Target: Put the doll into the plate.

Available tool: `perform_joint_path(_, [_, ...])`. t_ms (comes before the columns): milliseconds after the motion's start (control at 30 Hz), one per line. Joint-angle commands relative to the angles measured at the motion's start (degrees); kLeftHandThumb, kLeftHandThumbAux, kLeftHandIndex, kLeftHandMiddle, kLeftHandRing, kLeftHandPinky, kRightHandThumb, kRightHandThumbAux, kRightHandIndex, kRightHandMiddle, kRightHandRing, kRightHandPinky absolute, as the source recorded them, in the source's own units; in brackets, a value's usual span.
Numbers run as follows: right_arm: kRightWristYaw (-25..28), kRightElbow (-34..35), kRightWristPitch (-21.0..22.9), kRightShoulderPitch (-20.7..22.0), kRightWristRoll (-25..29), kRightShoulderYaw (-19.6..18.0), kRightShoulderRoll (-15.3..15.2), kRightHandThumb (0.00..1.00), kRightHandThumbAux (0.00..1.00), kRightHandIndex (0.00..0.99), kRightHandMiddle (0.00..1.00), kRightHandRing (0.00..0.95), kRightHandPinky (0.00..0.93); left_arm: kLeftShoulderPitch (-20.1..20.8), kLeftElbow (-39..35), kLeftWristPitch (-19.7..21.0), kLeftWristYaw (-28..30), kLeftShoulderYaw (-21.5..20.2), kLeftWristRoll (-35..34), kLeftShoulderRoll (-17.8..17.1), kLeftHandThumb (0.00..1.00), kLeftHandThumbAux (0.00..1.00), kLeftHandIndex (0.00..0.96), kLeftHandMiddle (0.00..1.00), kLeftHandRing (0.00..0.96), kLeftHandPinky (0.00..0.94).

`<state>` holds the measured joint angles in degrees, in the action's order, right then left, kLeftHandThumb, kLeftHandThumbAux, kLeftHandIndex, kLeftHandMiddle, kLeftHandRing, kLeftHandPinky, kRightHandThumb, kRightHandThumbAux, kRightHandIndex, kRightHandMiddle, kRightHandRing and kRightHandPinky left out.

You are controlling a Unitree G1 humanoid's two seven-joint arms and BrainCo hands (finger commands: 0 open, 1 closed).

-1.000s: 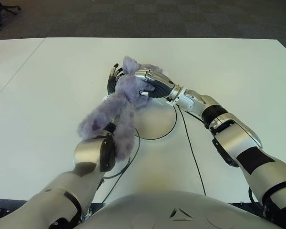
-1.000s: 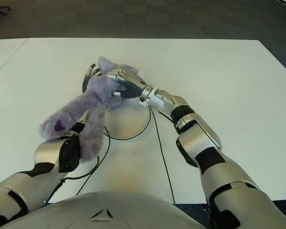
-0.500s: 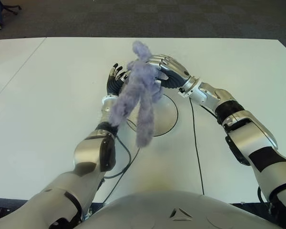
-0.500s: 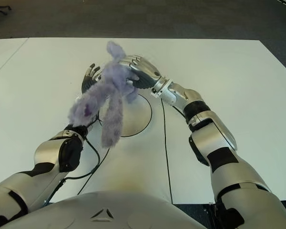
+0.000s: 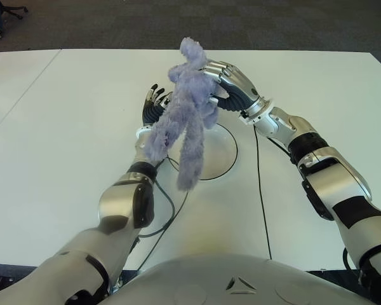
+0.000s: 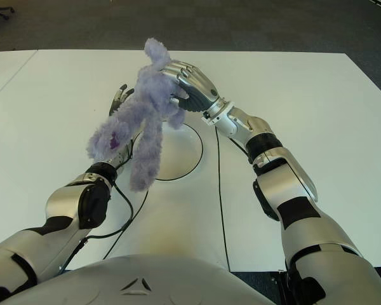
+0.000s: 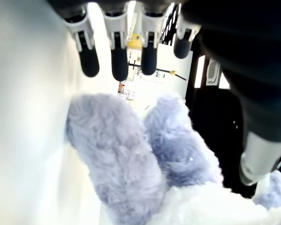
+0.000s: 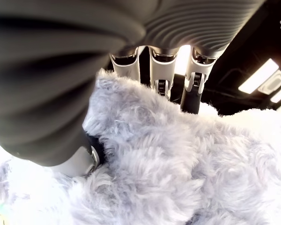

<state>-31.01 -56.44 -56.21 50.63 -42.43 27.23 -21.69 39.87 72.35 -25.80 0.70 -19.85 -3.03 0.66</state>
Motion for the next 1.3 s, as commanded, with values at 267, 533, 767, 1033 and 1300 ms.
perform_joint_path(267, [-0.53,-2.45,-2.04,3.07,2.69,-3.81,-0.58,0.706,0.710,0.440,0.877,0.875,0.877,-7.05,5.54,9.19,-0.33,-0.69,-0.98,1.71,0.000,0.612,0.091,0.173,0.190,0.217])
perform_joint_path(533, [-0.71,-1.13,-2.19,4.41,3.86,-6.27,-0.40,0.705,0.711,0.440,0.869,0.874,0.878,-7.11,5.52,8.83,-0.40,-0.34,-0.65,1.61,0.000,0.611,0.082,0.169,0.187,0.213])
perform_joint_path(767, [1.17,1.06,-3.10,2.93,5.76,-7.79,-0.31,0.703,0.713,0.439,0.864,0.872,0.871,-7.10,5.52,8.91,-0.35,-0.40,-0.75,1.67,0.000,0.603,0.074,0.159,0.178,0.203])
perform_joint_path(1033, [2.76,6.37,-5.25,-1.01,6.04,-8.08,-0.33,0.701,0.716,0.439,0.861,0.871,0.863,-7.14,5.53,8.92,-0.34,-0.45,-0.80,1.76,0.000,0.610,0.081,0.166,0.180,0.200])
perform_joint_path(1300, [8.55,22.11,-5.09,-9.98,10.14,-9.50,-0.79,0.700,0.715,0.438,0.868,0.870,0.863,-7.13,5.51,8.79,-0.60,-0.51,-0.86,1.95,0.000,0.638,0.080,0.165,0.183,0.212])
